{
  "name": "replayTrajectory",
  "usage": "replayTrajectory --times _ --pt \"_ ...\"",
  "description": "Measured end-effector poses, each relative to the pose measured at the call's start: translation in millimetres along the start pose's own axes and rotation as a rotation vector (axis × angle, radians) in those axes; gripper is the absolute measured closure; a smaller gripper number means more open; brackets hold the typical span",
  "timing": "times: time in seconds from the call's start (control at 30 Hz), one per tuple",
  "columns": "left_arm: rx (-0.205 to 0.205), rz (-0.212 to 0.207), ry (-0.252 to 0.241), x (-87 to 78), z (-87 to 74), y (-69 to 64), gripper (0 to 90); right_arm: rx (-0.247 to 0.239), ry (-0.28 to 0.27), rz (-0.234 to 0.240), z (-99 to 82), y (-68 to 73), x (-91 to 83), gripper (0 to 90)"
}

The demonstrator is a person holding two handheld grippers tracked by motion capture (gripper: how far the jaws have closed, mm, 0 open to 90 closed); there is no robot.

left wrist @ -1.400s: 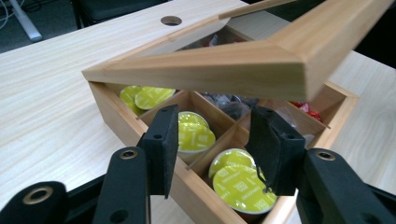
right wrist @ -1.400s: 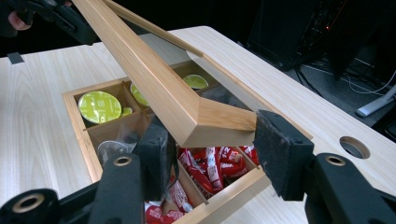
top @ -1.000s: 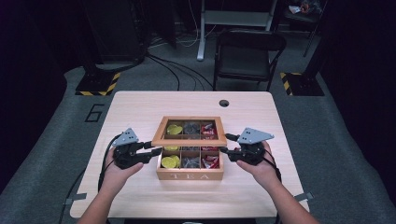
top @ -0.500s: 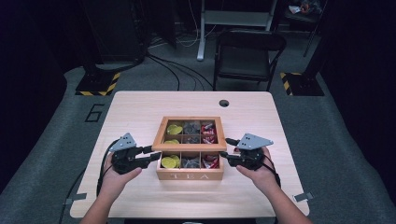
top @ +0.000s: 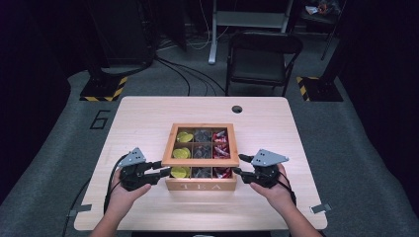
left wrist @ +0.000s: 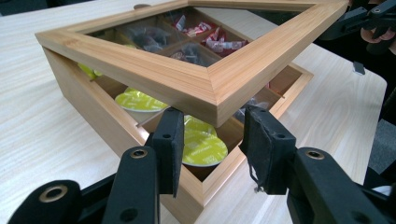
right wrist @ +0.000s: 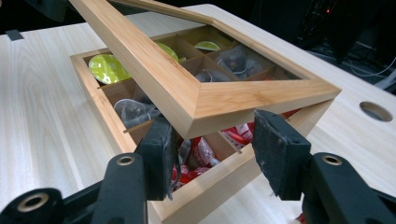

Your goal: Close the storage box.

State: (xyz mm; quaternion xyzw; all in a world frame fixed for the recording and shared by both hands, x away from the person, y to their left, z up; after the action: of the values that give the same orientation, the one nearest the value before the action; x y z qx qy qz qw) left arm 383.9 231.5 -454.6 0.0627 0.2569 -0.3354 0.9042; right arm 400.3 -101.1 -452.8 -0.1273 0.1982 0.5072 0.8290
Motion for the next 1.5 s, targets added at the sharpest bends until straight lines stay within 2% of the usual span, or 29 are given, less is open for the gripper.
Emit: replayTrajectory --times 0.23,0.37,0.4,0.63,0.67,0.77,0.97,1.23,1.4,1.5 --pt "-0.025 -0.014 0.004 0.7 -5.8 0.5 61.1 0.070 -0.016 0.011 -6.6 3.3 2.6 49.5" --pt "-0.029 -0.013 0.007 2.0 -8.7 1.4 61.1 0.099 -0.013 0.027 -9.6 4.6 2.7 49.5" --pt "-0.038 -0.011 0.011 2.6 -10.6 1.4 61.1 0.107 -0.012 0.045 -12.0 5.4 2.2 49.8" --pt "-0.026 -0.008 0.030 4.9 -16.5 -0.1 60.9 0.159 -0.014 0.079 -20.0 7.0 2.8 51.1" --pt "-0.029 -0.001 0.021 6.0 -16.9 -0.4 60.9 0.171 -0.014 0.083 -21.0 7.4 2.9 51.7" --pt "-0.029 -0.012 0.031 5.7 -18.9 -1.0 60.9 0.170 -0.012 0.085 -23.0 8.1 3.2 52.3" --pt "-0.032 -0.002 0.018 7.7 -21.5 -1.5 60.9 0.177 -0.013 0.086 -25.3 9.3 4.2 53.2" --pt "-0.026 -0.010 0.023 8.1 -25.5 -2.1 60.8 0.180 -0.006 0.078 -28.3 11.1 6.4 53.5" --pt "-0.033 -0.010 0.026 8.8 -27.9 -3.0 60.7 0.157 0.006 0.073 -30.0 13.5 9.1 53.7" --pt "-0.025 -0.005 0.029 8.6 -29.4 -2.6 60.6 0.164 0.010 0.075 -31.4 14.1 9.3 53.7"
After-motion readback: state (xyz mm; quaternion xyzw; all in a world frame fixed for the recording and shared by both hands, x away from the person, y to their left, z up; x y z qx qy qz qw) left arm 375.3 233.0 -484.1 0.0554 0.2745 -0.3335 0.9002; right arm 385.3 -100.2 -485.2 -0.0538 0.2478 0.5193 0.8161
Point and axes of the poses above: each handheld gripper's, and its own axes: x roughly forward along the jaws, z roughly out of its top, y roughly to its left, the point moved 5 cm from there along x, roughly forward along the jaws, and after that the axes turned 11 degrees about z, right-handed, at the moved point
